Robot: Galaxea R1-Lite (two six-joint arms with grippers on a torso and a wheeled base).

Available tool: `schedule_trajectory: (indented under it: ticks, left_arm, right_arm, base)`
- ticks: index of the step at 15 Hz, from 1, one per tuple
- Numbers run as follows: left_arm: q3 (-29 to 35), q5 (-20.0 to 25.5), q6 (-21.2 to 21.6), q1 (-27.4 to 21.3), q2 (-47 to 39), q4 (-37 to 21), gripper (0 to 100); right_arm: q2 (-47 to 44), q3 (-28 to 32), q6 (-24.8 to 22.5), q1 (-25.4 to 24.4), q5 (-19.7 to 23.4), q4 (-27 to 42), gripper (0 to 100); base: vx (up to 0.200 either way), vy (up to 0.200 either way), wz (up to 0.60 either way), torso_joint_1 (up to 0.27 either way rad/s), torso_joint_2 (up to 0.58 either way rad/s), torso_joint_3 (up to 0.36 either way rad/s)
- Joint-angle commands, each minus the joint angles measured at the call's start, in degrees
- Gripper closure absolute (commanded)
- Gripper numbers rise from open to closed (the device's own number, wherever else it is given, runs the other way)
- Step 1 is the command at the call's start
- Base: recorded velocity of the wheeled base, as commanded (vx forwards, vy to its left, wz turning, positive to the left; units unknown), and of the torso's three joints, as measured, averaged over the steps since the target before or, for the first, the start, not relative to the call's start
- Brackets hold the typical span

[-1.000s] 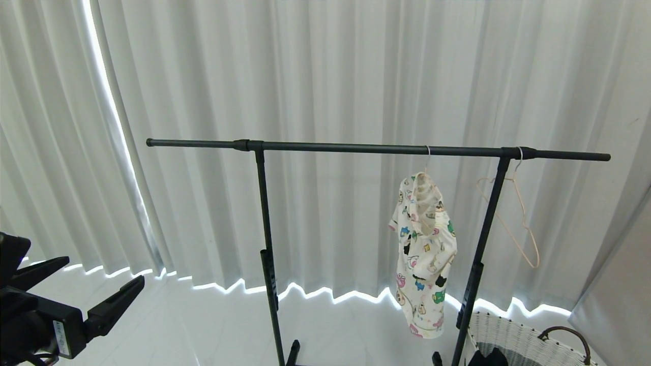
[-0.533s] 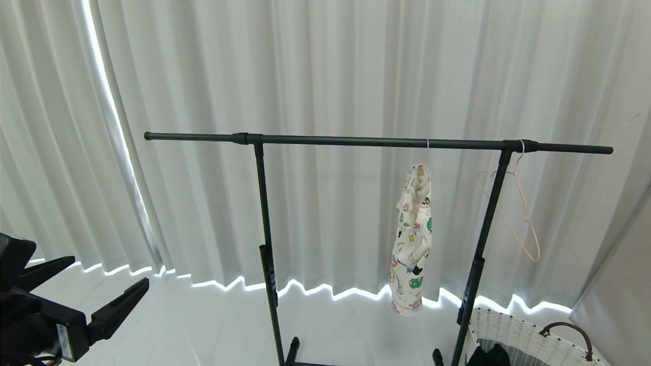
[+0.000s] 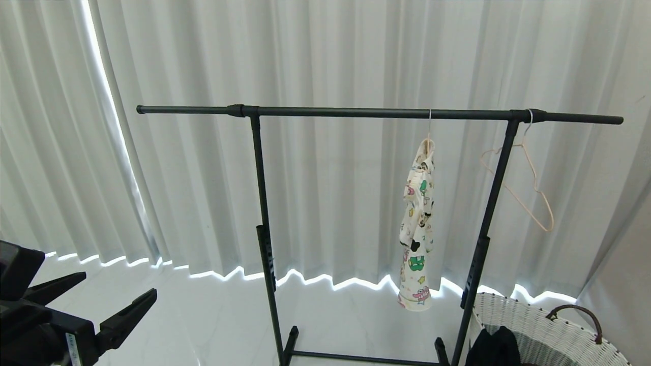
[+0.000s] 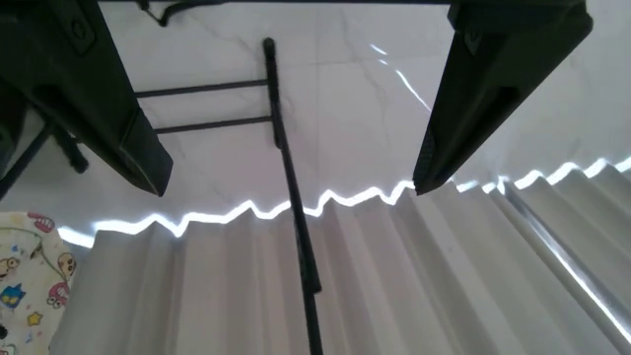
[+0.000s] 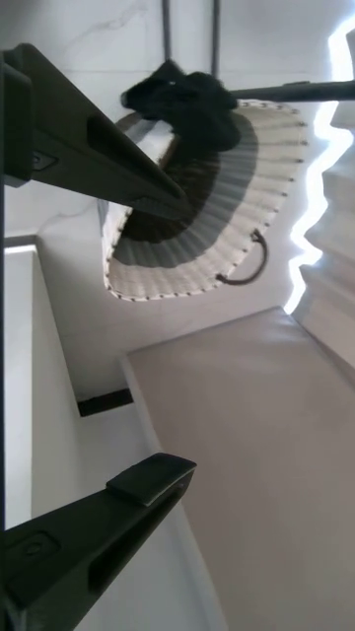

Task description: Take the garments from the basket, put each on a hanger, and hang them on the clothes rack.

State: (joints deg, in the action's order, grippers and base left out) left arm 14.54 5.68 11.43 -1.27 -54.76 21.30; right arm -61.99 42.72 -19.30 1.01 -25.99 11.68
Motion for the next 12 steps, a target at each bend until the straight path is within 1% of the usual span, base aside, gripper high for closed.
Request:
schedule_trajectory:
  ticks: [1, 5, 7, 12]
  left_arm:
    - [0.0, -0.1, -1.5, 0.8, -1.8, 0.1, 0]
    - [-1.3, -0.2, -1.3, 1.3, -0.3, 0.1, 0]
    - [-2.0, -1.0, -1.4, 1.4, 0.4, 0.1, 0]
    - [-2.8, -1.5, -1.3, 1.4, 0.4, 0.1, 0]
  right_arm:
    - [0.5, -2.3, 0.0, 0.0, 0.0, -0.9, 0]
    - [-0.1, -3.1, 0.0, 1.0, 0.0, -1.2, 0]
    - [-0.7, -3.5, 0.2, 1.2, -0.1, -1.3, 0]
    - [-0.8, -7.3, 0.0, 3.3, -0.1, -4.1, 0]
  base:
    - [0.0, 0.0, 0.0, -0.212, 0.51, 0.286]
    - [0.0, 0.0, 0.0, -0.2, 0.49, 0.286]
    - [0.0, 0.0, 0.0, -0.193, 0.48, 0.29]
    - [0.0, 0.0, 0.0, -0.17, 0.47, 0.291]
